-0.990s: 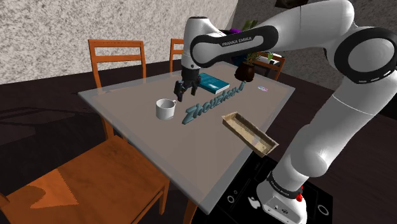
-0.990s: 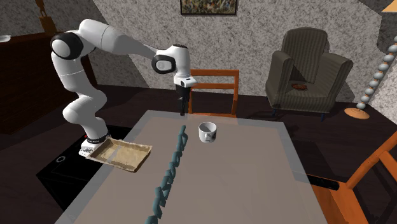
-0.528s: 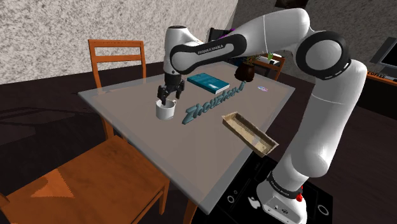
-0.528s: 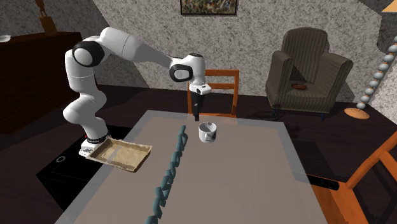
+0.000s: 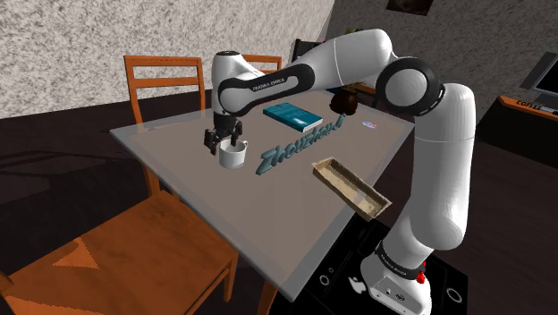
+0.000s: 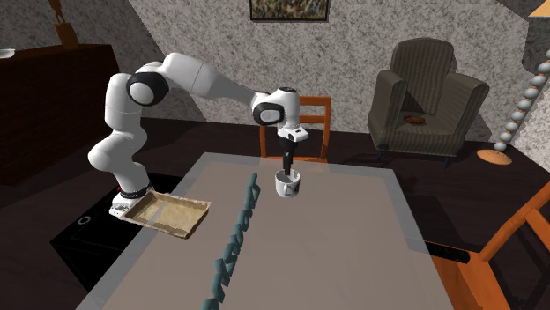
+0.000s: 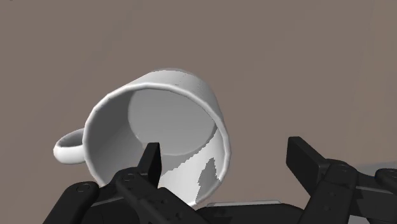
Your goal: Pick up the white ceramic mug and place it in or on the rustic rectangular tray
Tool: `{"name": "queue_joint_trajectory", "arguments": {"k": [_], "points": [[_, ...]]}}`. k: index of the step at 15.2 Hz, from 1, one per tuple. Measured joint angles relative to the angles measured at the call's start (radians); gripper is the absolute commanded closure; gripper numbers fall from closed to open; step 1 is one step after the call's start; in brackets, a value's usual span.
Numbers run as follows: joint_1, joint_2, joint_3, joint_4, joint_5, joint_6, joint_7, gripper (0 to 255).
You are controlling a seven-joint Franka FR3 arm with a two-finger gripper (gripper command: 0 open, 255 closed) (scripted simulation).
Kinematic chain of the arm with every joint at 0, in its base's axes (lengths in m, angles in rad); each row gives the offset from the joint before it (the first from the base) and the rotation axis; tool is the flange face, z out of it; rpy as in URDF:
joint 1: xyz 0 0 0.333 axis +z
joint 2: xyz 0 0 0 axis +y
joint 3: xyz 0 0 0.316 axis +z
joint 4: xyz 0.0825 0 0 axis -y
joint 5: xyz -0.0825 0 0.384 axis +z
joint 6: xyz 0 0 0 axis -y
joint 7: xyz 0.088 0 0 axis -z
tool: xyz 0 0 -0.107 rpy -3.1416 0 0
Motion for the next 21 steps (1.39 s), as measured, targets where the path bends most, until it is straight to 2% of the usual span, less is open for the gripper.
{"name": "queue_joint_trajectory", "arguments": {"k": [5, 11, 12, 21], "points": [[0.002, 0.03, -0.004, -0.019, -0.009, 0.049, 0.007, 0], [0.002, 0.039, -0.005, -0.017, -0.01, 0.055, 0.008, 0], [0.002, 0.039, -0.005, -0.017, -0.01, 0.055, 0.008, 255], [0.002, 0.039, -0.005, -0.017, -0.01, 0.055, 0.008, 255]]}}
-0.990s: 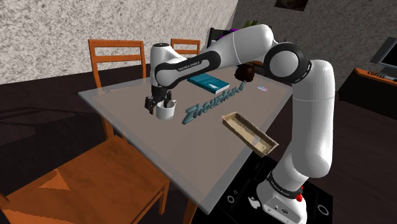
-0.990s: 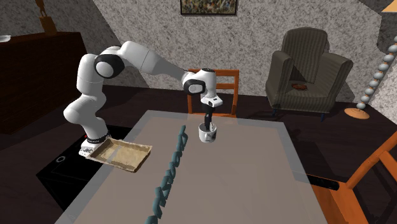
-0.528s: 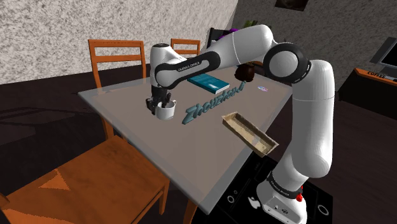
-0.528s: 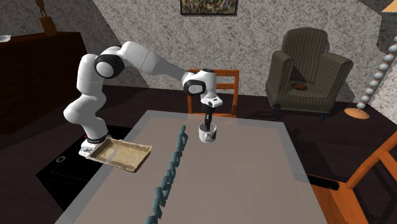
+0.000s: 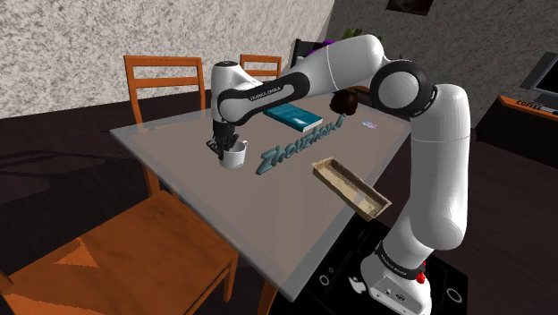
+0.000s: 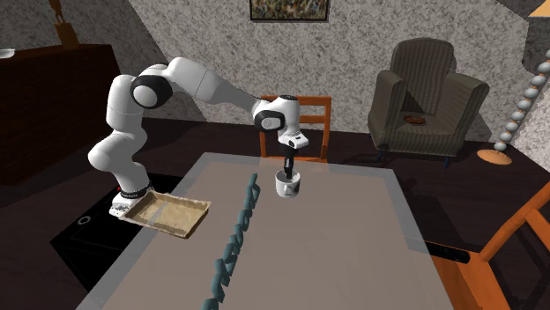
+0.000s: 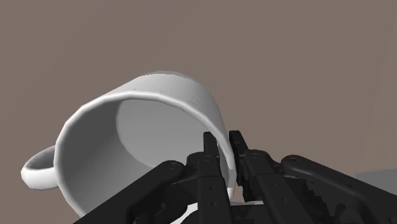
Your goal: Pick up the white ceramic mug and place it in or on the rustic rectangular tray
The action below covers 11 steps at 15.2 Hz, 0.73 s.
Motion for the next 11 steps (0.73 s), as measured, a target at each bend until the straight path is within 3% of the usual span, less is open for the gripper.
{"name": "queue_joint_trajectory", "arguments": {"k": [11], "points": [[-0.003, -0.047, 0.007, 0.052, 0.015, -0.097, -0.014, 255]]}}
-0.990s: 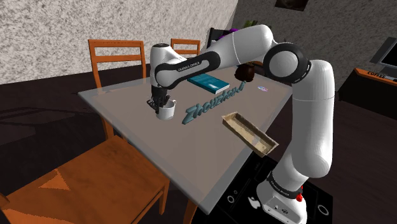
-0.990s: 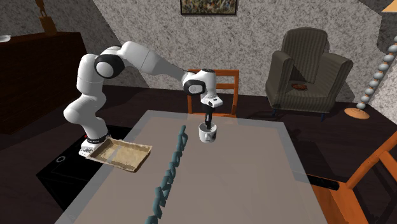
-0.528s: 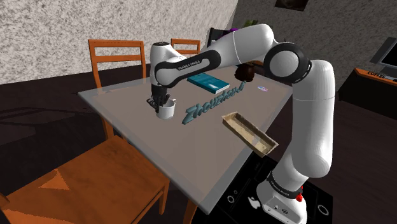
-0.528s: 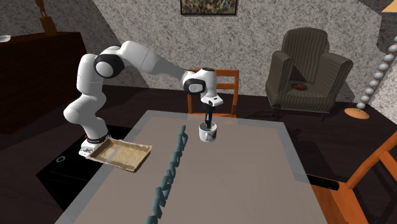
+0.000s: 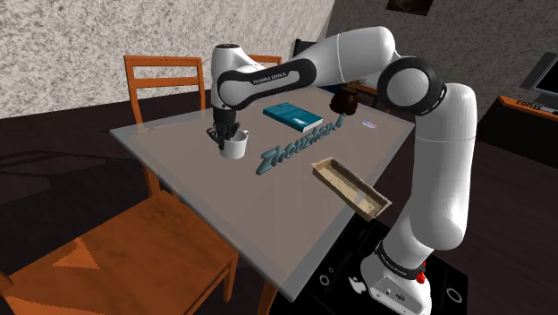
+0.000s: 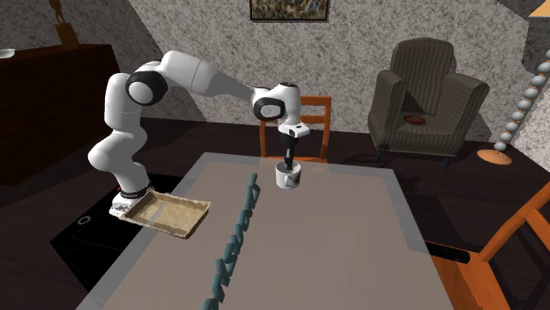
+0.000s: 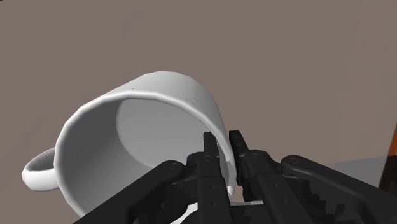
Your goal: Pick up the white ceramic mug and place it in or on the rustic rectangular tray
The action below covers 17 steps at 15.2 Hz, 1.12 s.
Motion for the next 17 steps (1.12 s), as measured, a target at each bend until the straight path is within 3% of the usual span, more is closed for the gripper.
{"name": "queue_joint_trajectory", "arguments": {"k": [13, 17], "points": [[0.001, -0.042, 0.006, 0.116, 0.015, -0.156, -0.017, 255], [-0.032, -0.173, 0.003, -0.047, 0.04, -0.12, -0.05, 255]]}}
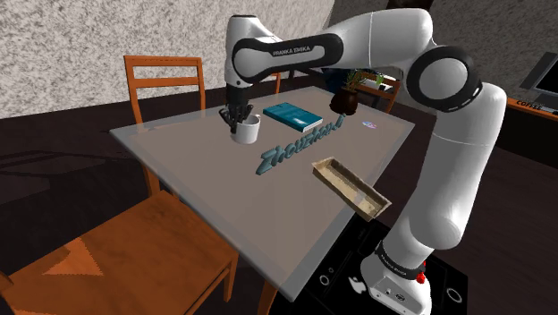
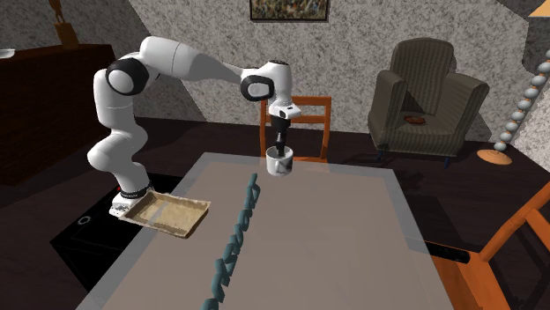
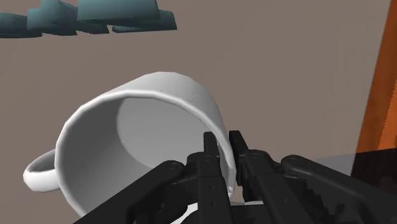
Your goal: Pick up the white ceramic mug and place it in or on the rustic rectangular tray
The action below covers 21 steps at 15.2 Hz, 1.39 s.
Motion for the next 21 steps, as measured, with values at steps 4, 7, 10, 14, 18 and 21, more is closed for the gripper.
{"name": "queue_joint_trajectory", "arguments": {"k": [4, 7, 10, 14, 18, 21], "points": [[-0.031, -0.152, -0.011, -0.202, 0.03, 0.056, -0.043, 255], [-0.049, -0.265, -0.024, -0.344, 0.051, 0.089, -0.08, 255], [-0.066, -0.378, -0.045, -0.468, 0.07, 0.103, -0.125, 255], [-0.08, -0.526, -0.076, -0.617, 0.085, 0.108, -0.18, 255], [-0.097, -0.671, -0.12, -0.745, 0.085, 0.093, -0.243, 255], [-0.113, -0.782, -0.156, -0.835, 0.075, 0.074, -0.29, 255]]}}
